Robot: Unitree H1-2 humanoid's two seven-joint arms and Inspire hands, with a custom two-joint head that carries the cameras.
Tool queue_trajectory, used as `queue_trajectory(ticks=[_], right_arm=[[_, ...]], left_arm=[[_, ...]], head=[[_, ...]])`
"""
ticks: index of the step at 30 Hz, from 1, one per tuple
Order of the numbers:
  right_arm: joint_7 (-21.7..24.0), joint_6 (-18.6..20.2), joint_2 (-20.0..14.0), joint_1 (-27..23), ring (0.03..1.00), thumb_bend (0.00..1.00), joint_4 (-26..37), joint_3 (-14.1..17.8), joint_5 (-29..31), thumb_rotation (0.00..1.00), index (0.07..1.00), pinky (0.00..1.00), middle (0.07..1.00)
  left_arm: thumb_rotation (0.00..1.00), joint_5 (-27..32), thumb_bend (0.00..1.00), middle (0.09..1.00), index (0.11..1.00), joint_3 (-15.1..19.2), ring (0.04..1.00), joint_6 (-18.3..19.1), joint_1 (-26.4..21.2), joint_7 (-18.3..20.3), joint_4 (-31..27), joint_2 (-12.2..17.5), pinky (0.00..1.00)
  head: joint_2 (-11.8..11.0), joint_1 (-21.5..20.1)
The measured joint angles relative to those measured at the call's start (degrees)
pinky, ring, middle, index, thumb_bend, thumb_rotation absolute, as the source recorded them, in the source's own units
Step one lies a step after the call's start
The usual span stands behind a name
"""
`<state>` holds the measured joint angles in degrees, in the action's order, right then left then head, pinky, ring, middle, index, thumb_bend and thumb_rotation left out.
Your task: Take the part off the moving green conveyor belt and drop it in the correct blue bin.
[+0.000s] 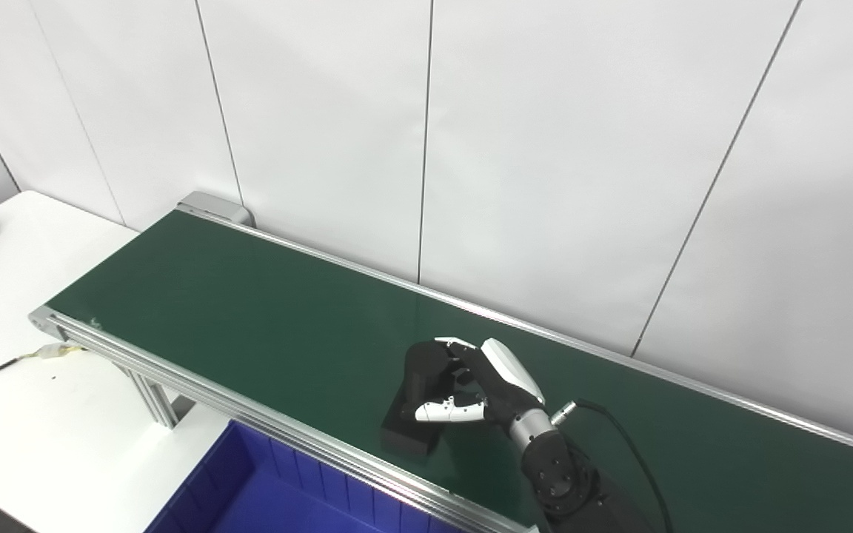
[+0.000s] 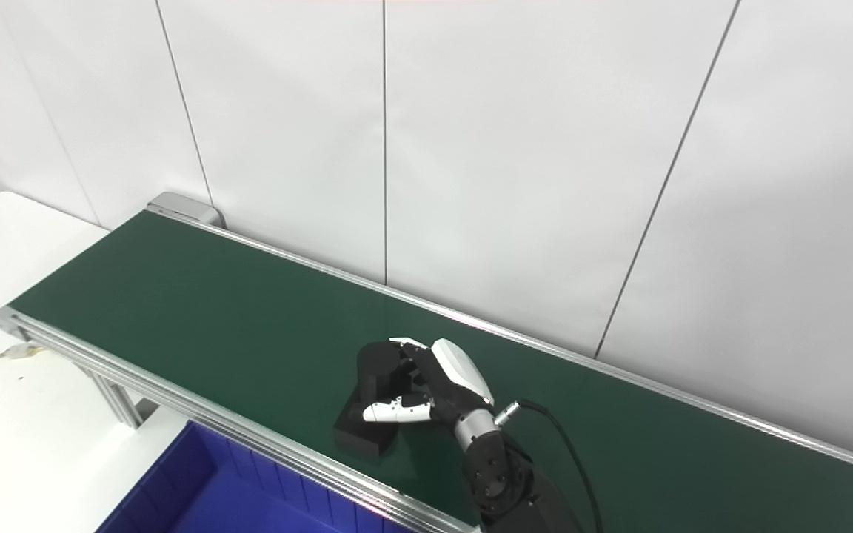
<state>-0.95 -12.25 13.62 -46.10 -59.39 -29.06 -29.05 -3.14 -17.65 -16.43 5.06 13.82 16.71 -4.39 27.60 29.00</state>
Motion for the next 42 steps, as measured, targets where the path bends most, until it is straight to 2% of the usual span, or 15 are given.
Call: queue_trajectory(ticks=[1, 2, 4, 6, 9, 12, 15, 18, 22, 24, 29, 33, 35, 38, 42], right_arm=[[-0.8, -0.6, 0.0, 0.0, 0.672, 0.66, 0.0, 0.0, -0.2, 0.17, 0.735, 0.62, 0.698], [-2.3, -1.0, 0.1, 0.0, 0.615, 0.57, 0.0, 0.0, -0.5, 0.06, 0.588, 0.57, 0.551], [-4.4, -1.5, 0.3, 0.0, 0.537, 0.53, -0.1, 0.1, -1.0, 0.01, 0.514, 0.49, 0.495], [-6.8, -2.5, 0.5, 0.0, 0.526, 0.53, -0.3, 0.5, -1.2, 0.00, 0.495, 0.48, 0.498], [-8.4, -3.4, 0.5, 0.0, 0.524, 0.52, -0.4, 0.8, -1.2, 0.00, 0.485, 0.48, 0.501], [-8.6, -3.4, 0.5, 0.0, 0.517, 0.52, -0.4, 1.2, -1.2, 0.00, 0.486, 0.48, 0.498], [-8.6, -3.4, 0.5, 0.0, 0.521, 0.52, -0.2, 1.6, -1.0, 0.00, 0.486, 0.49, 0.497], [-8.6, -3.4, 0.5, 0.1, 0.455, 0.52, 0.1, 1.9, -0.8, 0.00, 0.496, 0.48, 0.504], [-8.6, -3.5, 0.5, 0.2, 0.448, 0.52, 0.5, 2.1, -0.6, 0.00, 0.496, 0.48, 0.505], [-8.6, -3.6, 0.5, 0.3, 0.449, 0.52, 0.5, 2.2, -0.6, 0.00, 0.494, 0.48, 0.507], [-8.6, -4.1, 0.5, 1.2, 0.441, 0.52, 2.3, 2.4, -0.5, 0.00, 0.498, 0.48, 0.508], [-8.4, -4.3, -0.5, 4.0, 0.437, 0.52, 9.8, 2.6, -0.4, 0.00, 0.508, 0.47, 0.499], [-7.5, -4.4, -1.2, 5.6, 0.435, 0.52, 14.8, 3.3, 0.4, 0.00, 0.511, 0.46, 0.498], [-5.1, -3.6, -3.3, 7.6, 0.443, 0.52, 23.3, 4.8, 1.6, 0.00, 0.508, 0.46, 0.493], [-0.7, 0.5, -7.1, 12.2, 0.446, 0.52, 39.5, 7.0, 2.9, 0.00, 0.509, 0.45, 0.486]], left_arm=[[0.06, 0.0, 0.96, 0.797, 0.854, 0.0, 0.697, 0.0, 0.0, 0.0, 0.0, 0.0, 0.63], [0.07, 0.0, 0.97, 0.801, 0.851, 0.0, 0.706, 0.2, 0.0, 0.0, -0.1, 0.0, 0.64], [0.06, -0.1, 0.97, 0.788, 0.850, 0.0, 0.689, 0.6, 0.0, -0.1, -0.3, 0.0, 0.62], [0.07, 0.2, 0.97, 0.792, 0.844, 0.0, 0.693, 0.6, 0.1, -0.1, -0.3, 0.0, 0.62], [0.07, 0.1, 0.96, 0.799, 0.838, 0.0, 0.704, 0.5, 0.1, -0.1, -0.4, 0.0, 0.62], [0.11, 0.1, 0.97, 0.816, 0.869, 0.0, 0.719, 0.4, 0.3, -0.1, -0.5, 0.0, 0.62], [0.12, 0.2, 0.96, 0.804, 0.854, 0.1, 0.703, 0.4, 0.6, -0.1, -0.9, 0.1, 0.61], [0.13, 0.6, 0.97, 0.813, 0.876, 0.1, 0.715, 0.2, 0.7, 0.0, -0.9, 0.2, 0.62], [0.12, 1.2, 0.97, 0.791, 0.874, 0.1, 0.684, 0.1, 0.9, 0.0, -1.1, 0.4, 0.59], [0.15, 1.4, 0.98, 0.788, 0.860, 0.2, 0.684, 0.1, 1.0, 0.0, -1.2, 0.4, 0.59], [0.16, 0.4, 0.98, 0.842, 0.885, 0.1, 0.733, 0.3, 1.5, -0.1, -2.2, 0.7, 0.60], [0.21, 0.0, 1.00, 0.865, 0.911, 0.2, 0.756, 0.0, 1.7, -0.1, -2.3, 0.8, 0.64], [0.21, 0.1, 1.00, 0.828, 0.853, 0.2, 0.737, -0.1, 1.8, -0.1, -2.4, 1.0, 0.64], [0.19, 0.9, 1.00, 0.842, 0.845, 0.3, 0.799, -0.6, 1.9, 0.1, -2.4, 1.8, 0.74], [0.17, 1.5, 1.00, 0.831, 0.847, 0.4, 0.821, -1.7, 2.2, 0.7, -2.6, 2.6, 0.80]], head=[[0.0, 0.0], [0.0, 0.0], [0.1, -0.1], [0.2, -0.3], [0.3, -0.4], [0.4, -0.7], [0.4, -0.8], [0.6, -1.1], [0.7, -1.4], [0.7, -1.6], [1.1, -2.6], [1.4, -4.2], [1.6, -5.0], [2.0, -6.8], [2.9, -11.1]])
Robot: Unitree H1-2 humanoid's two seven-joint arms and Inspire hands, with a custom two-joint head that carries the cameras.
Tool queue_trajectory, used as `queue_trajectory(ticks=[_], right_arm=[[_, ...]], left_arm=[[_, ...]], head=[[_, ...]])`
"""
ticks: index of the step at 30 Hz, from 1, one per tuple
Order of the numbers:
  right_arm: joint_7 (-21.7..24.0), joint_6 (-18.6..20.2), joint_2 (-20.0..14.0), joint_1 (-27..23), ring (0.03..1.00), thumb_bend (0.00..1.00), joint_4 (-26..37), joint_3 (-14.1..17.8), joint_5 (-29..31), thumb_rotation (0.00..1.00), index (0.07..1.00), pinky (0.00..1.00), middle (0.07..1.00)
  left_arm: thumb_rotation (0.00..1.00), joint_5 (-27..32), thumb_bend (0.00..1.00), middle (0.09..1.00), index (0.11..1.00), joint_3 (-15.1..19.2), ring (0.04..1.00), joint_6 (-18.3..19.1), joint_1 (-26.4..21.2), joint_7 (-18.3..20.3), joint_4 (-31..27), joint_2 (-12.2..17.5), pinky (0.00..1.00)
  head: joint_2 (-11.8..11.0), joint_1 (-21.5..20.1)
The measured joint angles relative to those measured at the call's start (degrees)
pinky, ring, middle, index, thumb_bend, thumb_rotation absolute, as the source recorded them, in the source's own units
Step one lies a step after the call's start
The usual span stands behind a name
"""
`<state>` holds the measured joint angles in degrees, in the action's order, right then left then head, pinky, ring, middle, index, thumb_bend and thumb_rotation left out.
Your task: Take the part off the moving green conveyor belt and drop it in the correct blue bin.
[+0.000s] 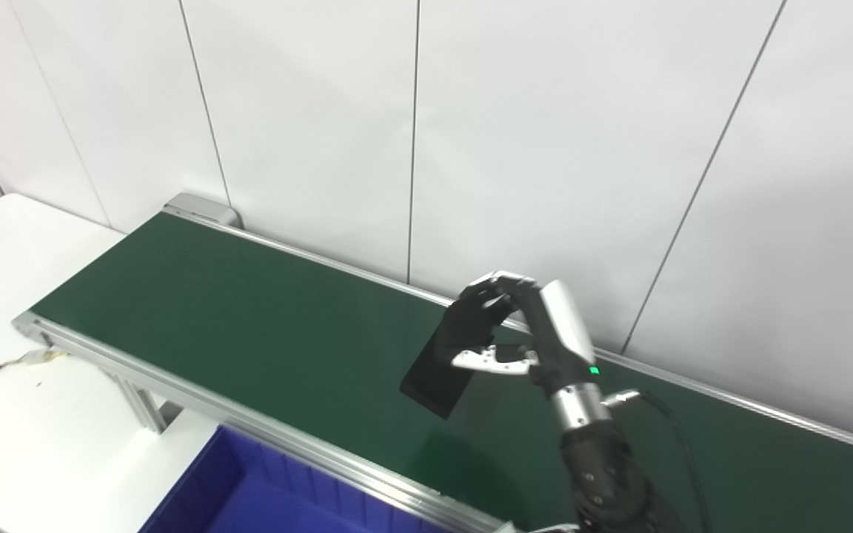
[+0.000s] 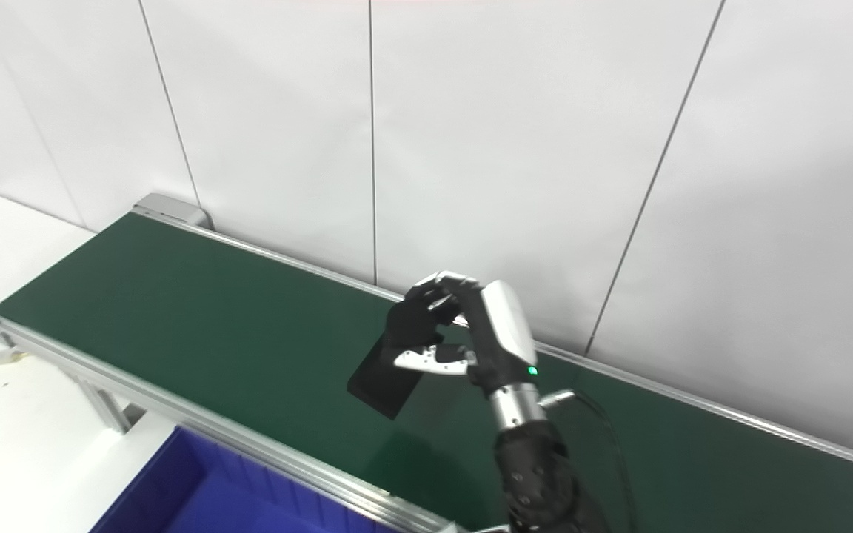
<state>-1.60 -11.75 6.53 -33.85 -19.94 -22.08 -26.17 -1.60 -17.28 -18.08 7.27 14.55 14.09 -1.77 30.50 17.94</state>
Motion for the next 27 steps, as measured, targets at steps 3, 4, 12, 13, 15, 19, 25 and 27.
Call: queue_trajectory(ticks=[3, 4, 12, 13, 15, 19, 25, 27], right_arm=[[1.5, 2.7, -1.8, 1.5, 0.449, 0.52, 7.9, 2.6, 1.0, 0.00, 0.507, 0.45, 0.485], [1.9, 3.4, -2.3, 1.7, 0.450, 0.52, 10.0, 3.6, 1.5, 0.00, 0.507, 0.45, 0.485], [4.3, 9.2, -3.8, 4.3, 0.428, 0.52, 24.9, 8.5, 5.1, 0.00, 0.523, 0.38, 0.489], [4.5, 9.7, -4.1, 4.6, 0.418, 0.52, 26.2, 9.1, 5.1, 0.00, 0.528, 0.37, 0.493], [5.0, 11.6, -5.1, 5.8, 0.415, 0.52, 29.9, 10.1, 4.9, 0.00, 0.529, 0.36, 0.497], [5.1, 15.0, -5.4, 7.7, 0.440, 0.52, 35.4, 11.9, 4.2, 0.00, 0.505, 0.40, 0.497], [5.8, 19.1, -5.4, 10.0, 0.442, 0.52, 42.5, 12.7, 4.0, 0.00, 0.504, 0.41, 0.498], [5.9, 20.1, -5.4, 11.8, 0.438, 0.52, 45.0, 12.8, 3.9, 0.00, 0.505, 0.40, 0.498]], left_arm=[[0.18, 1.2, 1.00, 0.835, 0.863, 0.2, 0.824, 0.1, 0.3, 1.0, -1.6, 1.6, 0.80], [0.18, 1.5, 1.00, 0.835, 0.865, 0.3, 0.825, 0.2, 0.3, 1.4, -2.1, 1.9, 0.80], [0.19, 4.6, 0.99, 0.861, 0.878, 1.3, 0.843, 0.8, 1.1, 3.5, -4.4, 4.6, 0.84], [0.19, 4.9, 0.98, 0.860, 0.877, 1.4, 0.843, 0.9, 1.3, 3.7, -4.9, 4.9, 0.84], [0.18, 6.1, 0.98, 0.859, 0.876, 2.1, 0.842, 0.8, 1.4, 4.4, -5.7, 5.7, 0.84], [0.18, 7.6, 0.98, 0.851, 0.875, 3.2, 0.837, 1.2, 1.6, 4.9, -7.0, 7.2, 0.83], [0.17, 9.8, 0.97, 0.841, 0.872, 4.1, 0.829, 1.9, 2.0, 6.1, -9.6, 8.5, 0.82], [0.17, 10.4, 0.97, 0.841, 0.873, 4.4, 0.831, 2.0, 2.0, 6.6, -9.8, 8.8, 0.82]], head=[[0.9, -3.1], [1.1, -4.4], [3.9, -12.4], [4.7, -14.0], [5.4, -15.4], [7.5, -19.1], [11.0, -25.1], [11.9, -27.0]])
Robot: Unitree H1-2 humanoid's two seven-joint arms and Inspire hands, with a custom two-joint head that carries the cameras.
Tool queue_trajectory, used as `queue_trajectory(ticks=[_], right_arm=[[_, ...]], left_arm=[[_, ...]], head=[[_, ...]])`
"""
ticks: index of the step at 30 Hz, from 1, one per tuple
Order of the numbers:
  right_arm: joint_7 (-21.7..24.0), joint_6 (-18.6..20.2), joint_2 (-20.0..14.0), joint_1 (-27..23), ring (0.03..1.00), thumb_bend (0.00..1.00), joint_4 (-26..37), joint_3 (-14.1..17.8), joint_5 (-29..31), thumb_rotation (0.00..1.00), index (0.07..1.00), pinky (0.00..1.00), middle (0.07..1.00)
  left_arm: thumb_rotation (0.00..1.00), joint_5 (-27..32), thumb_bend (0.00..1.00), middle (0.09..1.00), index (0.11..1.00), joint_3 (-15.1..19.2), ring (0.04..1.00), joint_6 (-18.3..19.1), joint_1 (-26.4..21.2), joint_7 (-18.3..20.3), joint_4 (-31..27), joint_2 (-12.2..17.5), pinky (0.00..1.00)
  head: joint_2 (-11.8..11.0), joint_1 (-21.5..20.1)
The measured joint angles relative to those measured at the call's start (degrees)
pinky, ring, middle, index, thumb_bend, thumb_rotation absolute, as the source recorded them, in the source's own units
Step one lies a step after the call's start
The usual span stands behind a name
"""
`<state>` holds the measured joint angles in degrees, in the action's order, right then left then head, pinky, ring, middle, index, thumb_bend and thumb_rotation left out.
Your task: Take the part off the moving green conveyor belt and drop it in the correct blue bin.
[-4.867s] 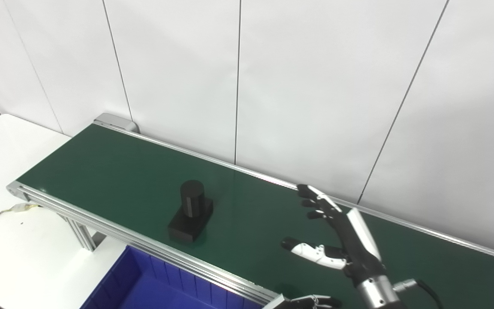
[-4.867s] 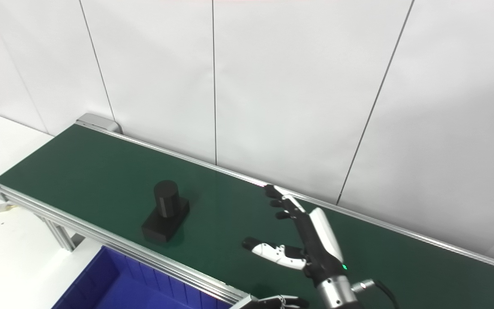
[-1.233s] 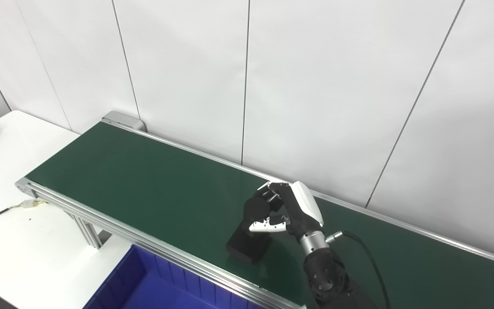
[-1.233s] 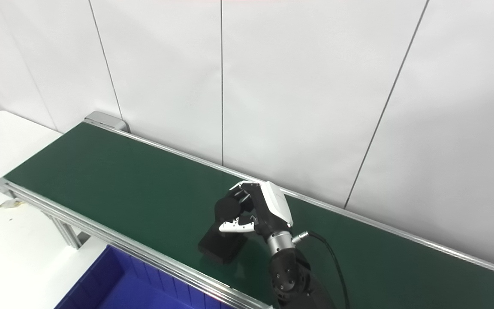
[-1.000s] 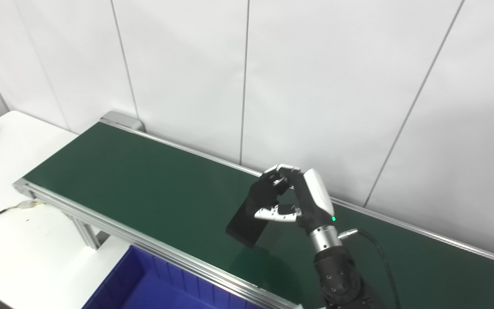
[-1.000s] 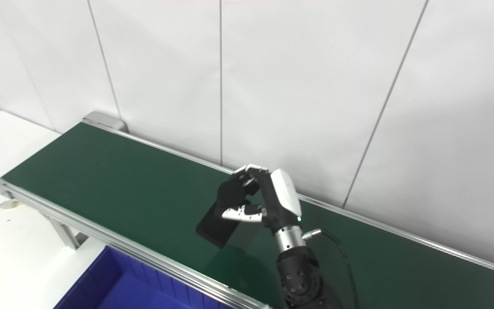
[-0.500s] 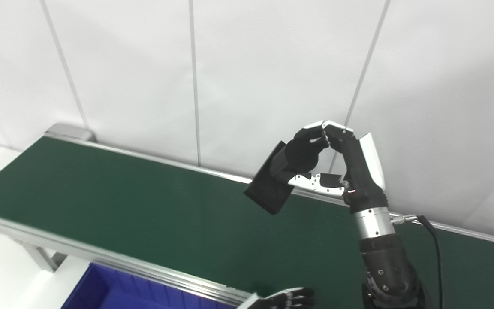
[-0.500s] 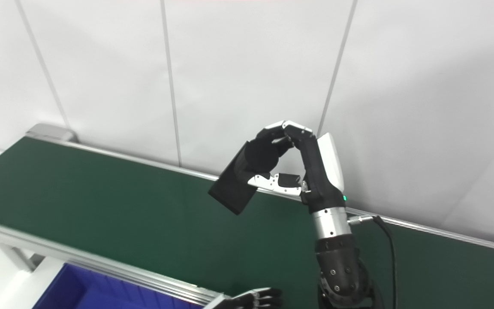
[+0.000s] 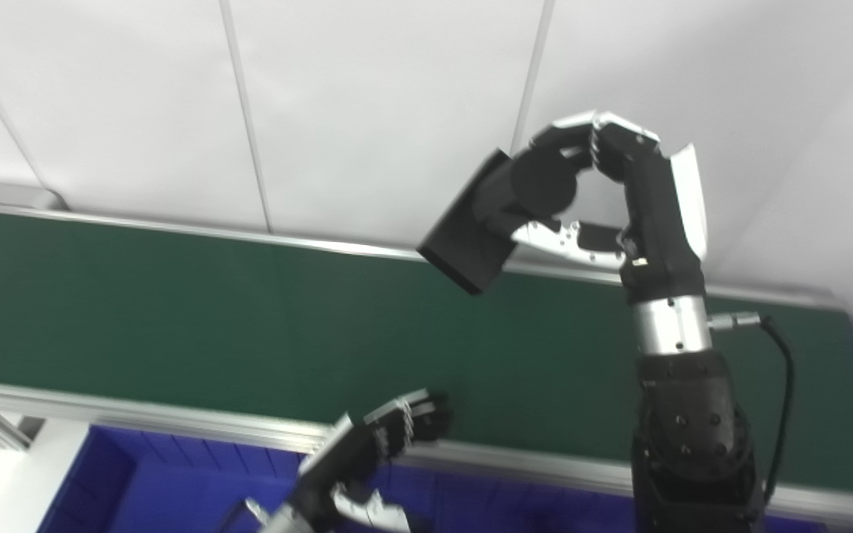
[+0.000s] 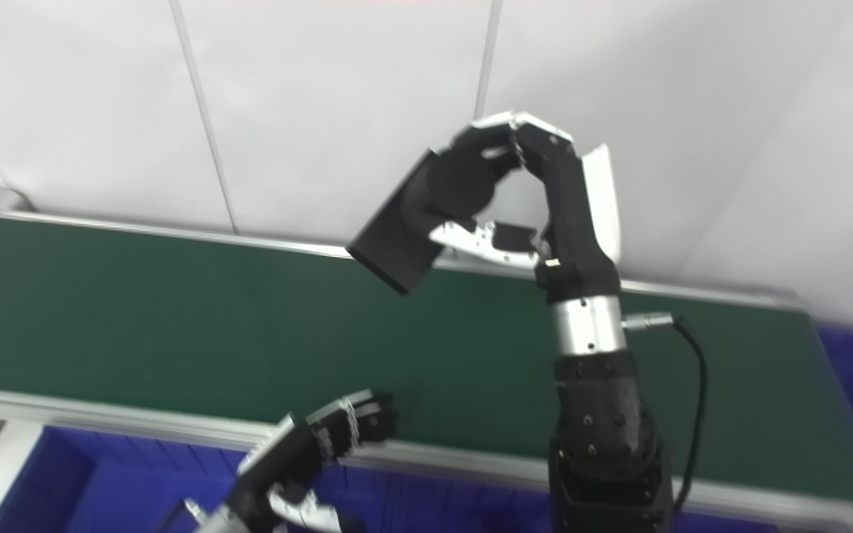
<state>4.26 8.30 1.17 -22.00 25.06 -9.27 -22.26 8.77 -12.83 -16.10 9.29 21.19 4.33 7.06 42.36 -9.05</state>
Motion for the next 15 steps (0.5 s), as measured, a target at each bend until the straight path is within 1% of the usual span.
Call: queue_trajectory(ticks=[1, 2, 4, 6, 11, 15], right_arm=[[0.0, 0.3, 0.0, 1.2, 0.441, 0.52, 1.2, 0.0, -0.2, 0.00, 0.503, 0.40, 0.496], [0.0, 0.7, 0.0, 2.5, 0.441, 0.52, 2.2, 0.1, -0.6, 0.00, 0.503, 0.41, 0.495], [0.0, 1.7, 0.0, 5.7, 0.440, 0.52, 4.6, 0.4, -1.2, 0.00, 0.505, 0.41, 0.494], [0.0, 2.3, 0.0, 8.4, 0.439, 0.52, 6.2, 0.8, -1.6, 0.00, 0.504, 0.41, 0.496], [-0.2, 2.4, -0.2, 16.0, 0.437, 0.52, 12.3, 1.7, -2.5, 0.00, 0.504, 0.40, 0.498], [-0.2, 2.4, -0.2, 21.2, 0.440, 0.52, 14.6, 2.3, -2.4, 0.00, 0.500, 0.41, 0.499]], left_arm=[[0.17, 0.6, 0.97, 0.843, 0.873, 0.3, 0.833, 0.1, 0.0, 0.2, 0.0, 0.4, 0.83], [0.16, 1.0, 0.97, 0.844, 0.872, 0.8, 0.833, 0.4, 0.0, 0.4, 0.0, 0.8, 0.83], [0.17, 2.0, 0.98, 0.842, 0.871, 1.6, 0.833, 1.0, 0.1, 0.8, -0.2, 1.5, 0.83], [0.17, 2.5, 0.98, 0.838, 0.868, 2.0, 0.830, 1.7, 0.1, 1.2, -1.0, 2.3, 0.82], [0.16, 3.3, 0.99, 0.831, 0.858, 2.5, 0.823, 2.0, 0.1, 1.5, -1.7, 2.5, 0.82], [0.18, 4.2, 0.99, 0.831, 0.859, 2.9, 0.824, 2.0, 0.1, 2.4, -1.8, 2.7, 0.82]], head=[[0.0, 0.0], [1.0, -1.7], [1.7, -2.9], [3.0, -4.4], [4.0, -5.7], [4.8, -7.4]])
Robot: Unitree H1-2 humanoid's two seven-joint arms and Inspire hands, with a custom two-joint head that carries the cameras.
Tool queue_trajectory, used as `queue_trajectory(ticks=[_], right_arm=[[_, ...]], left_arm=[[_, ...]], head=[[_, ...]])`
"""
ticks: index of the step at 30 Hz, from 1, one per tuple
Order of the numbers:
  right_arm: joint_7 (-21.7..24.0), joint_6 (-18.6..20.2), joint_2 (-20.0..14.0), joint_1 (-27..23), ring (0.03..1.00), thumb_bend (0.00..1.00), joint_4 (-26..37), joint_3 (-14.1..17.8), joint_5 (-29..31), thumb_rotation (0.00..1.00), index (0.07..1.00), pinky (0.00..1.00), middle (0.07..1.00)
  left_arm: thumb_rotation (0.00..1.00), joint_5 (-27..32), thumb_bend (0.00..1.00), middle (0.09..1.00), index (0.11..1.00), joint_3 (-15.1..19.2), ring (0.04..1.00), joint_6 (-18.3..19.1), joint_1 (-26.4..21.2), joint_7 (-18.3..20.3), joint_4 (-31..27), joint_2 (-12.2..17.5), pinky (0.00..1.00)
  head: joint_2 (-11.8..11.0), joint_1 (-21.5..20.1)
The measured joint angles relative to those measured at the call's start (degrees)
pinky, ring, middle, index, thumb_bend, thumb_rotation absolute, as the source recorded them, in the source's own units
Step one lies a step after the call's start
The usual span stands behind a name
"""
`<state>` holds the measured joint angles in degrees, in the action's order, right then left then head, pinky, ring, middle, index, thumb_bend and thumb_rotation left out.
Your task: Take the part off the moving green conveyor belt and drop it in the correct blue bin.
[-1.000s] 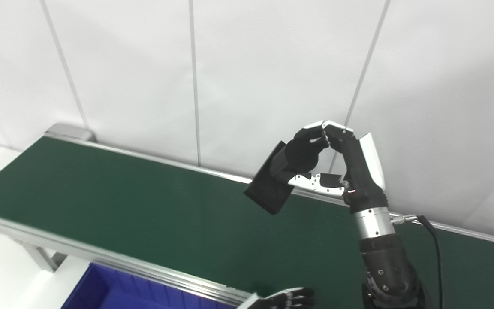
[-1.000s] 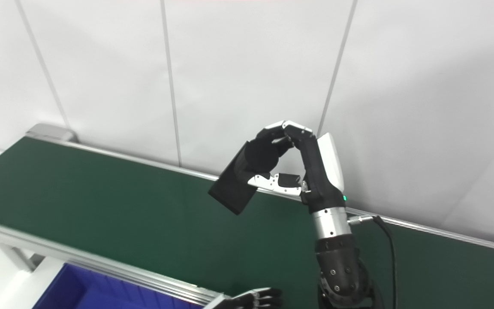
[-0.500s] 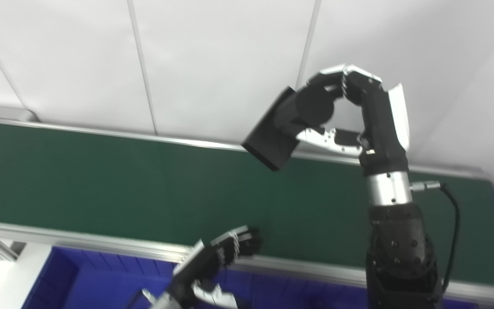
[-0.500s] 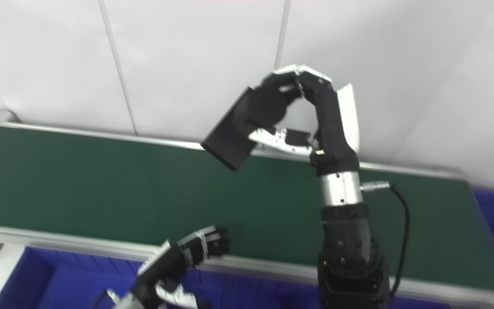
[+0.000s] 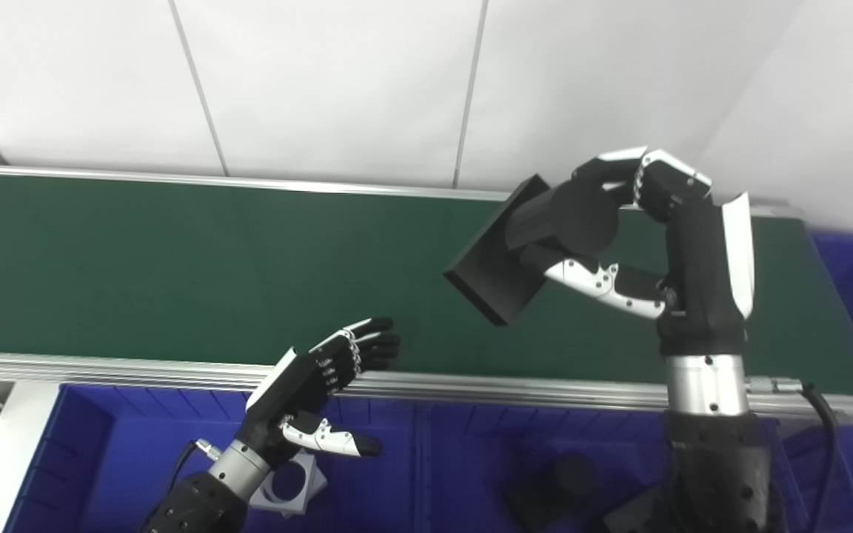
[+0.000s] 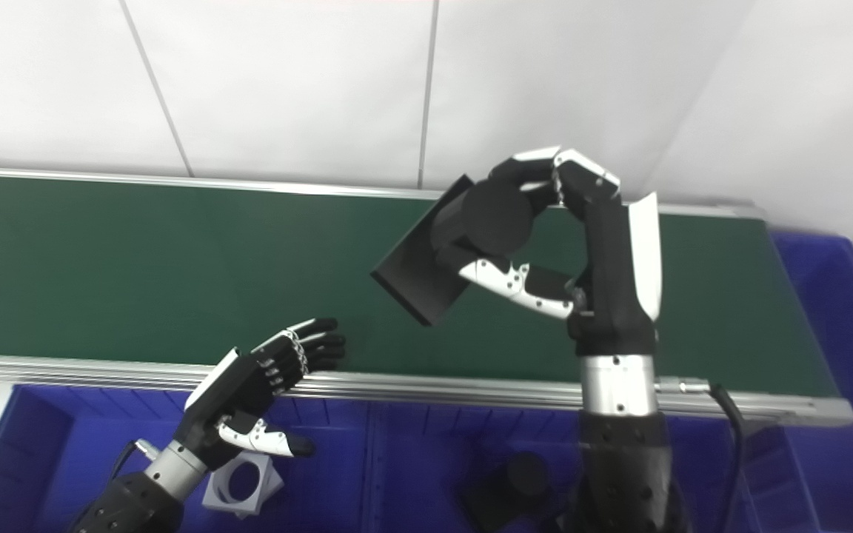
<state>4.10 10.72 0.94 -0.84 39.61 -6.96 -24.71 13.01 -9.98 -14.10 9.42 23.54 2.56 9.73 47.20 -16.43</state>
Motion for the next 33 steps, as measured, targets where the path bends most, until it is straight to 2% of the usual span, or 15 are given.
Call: queue_trajectory(ticks=[3, 5, 11, 12, 14, 16, 17, 19, 22, 33], right_arm=[[-0.2, 0.0, 0.0, 3.8, 0.449, 0.52, 2.0, 0.4, 0.0, 0.00, 0.488, 0.42, 0.504], [-0.6, -0.1, 0.2, 6.7, 0.451, 0.52, 2.8, 0.7, -0.3, 0.00, 0.485, 0.43, 0.505], [-4.3, -0.8, 1.7, 14.7, 0.436, 0.52, 1.8, 1.8, -2.3, 0.00, 0.504, 0.41, 0.496], [-5.4, -1.3, 2.1, 15.7, 0.435, 0.52, 1.0, 2.0, -2.6, 0.00, 0.505, 0.41, 0.496], [-7.3, -2.3, 2.9, 17.6, 0.434, 0.52, -0.8, 2.5, -3.2, 0.00, 0.505, 0.41, 0.498], [-9.6, -3.8, 3.5, 20.3, 0.434, 0.52, -3.3, 3.2, -3.5, 0.00, 0.508, 0.41, 0.496], [-10.1, -4.0, 3.6, 21.2, 0.432, 0.52, -4.2, 3.4, -3.6, 0.00, 0.513, 0.42, 0.493], [-12.3, -4.7, 4.2, 23.2, 0.432, 0.52, -6.8, 4.3, -3.7, 0.00, 0.516, 0.42, 0.490], [-15.2, -5.4, 4.6, 25.1, 0.429, 0.52, -10.0, 5.3, -3.7, 0.00, 0.523, 0.42, 0.485], [-21.6, -13.5, 4.7, 29.2, 0.437, 0.52, -21.7, 6.8, -1.2, 0.00, 0.509, 0.42, 0.493]], left_arm=[[0.18, 0.4, 0.99, 0.833, 0.860, 0.6, 0.828, 0.0, 0.0, 0.3, -0.2, 0.4, 0.82], [0.18, 1.3, 0.99, 0.836, 0.860, 1.0, 0.833, 0.3, 0.0, 0.8, -0.6, 1.0, 0.83], [0.19, 2.8, 1.00, 0.836, 0.861, 2.2, 0.835, 1.5, 0.2, 1.7, -2.1, 3.0, 0.84], [0.19, 2.8, 1.00, 0.836, 0.861, 2.3, 0.835, 1.8, 0.2, 1.8, -2.2, 3.3, 0.84], [0.20, 2.9, 1.00, 0.836, 0.859, 2.5, 0.836, 1.9, 0.3, 2.1, -2.2, 3.7, 0.84], [0.19, 3.9, 1.00, 0.837, 0.856, 3.0, 0.836, 1.9, 0.4, 2.5, -2.2, 4.0, 0.84], [0.19, 4.2, 1.00, 0.836, 0.854, 3.2, 0.836, 2.0, 0.5, 2.6, -2.3, 4.1, 0.84], [0.19, 5.3, 1.00, 0.833, 0.851, 3.7, 0.833, 2.3, 0.6, 3.0, -2.4, 4.5, 0.84], [0.19, 5.8, 1.00, 0.829, 0.849, 4.3, 0.830, 2.6, 0.6, 3.4, -4.0, 5.1, 0.84], [0.18, 6.9, 1.00, 0.826, 0.851, 5.3, 0.825, 4.0, 0.6, 4.1, -4.2, 5.5, 0.84]], head=[[0.2, -1.1], [0.6, -3.2], [2.1, -7.2], [2.1, -7.2], [3.2, -9.9], [3.3, -10.2], [4.4, -12.3], [5.2, -13.4], [5.5, -13.7], [6.9, -14.4]])
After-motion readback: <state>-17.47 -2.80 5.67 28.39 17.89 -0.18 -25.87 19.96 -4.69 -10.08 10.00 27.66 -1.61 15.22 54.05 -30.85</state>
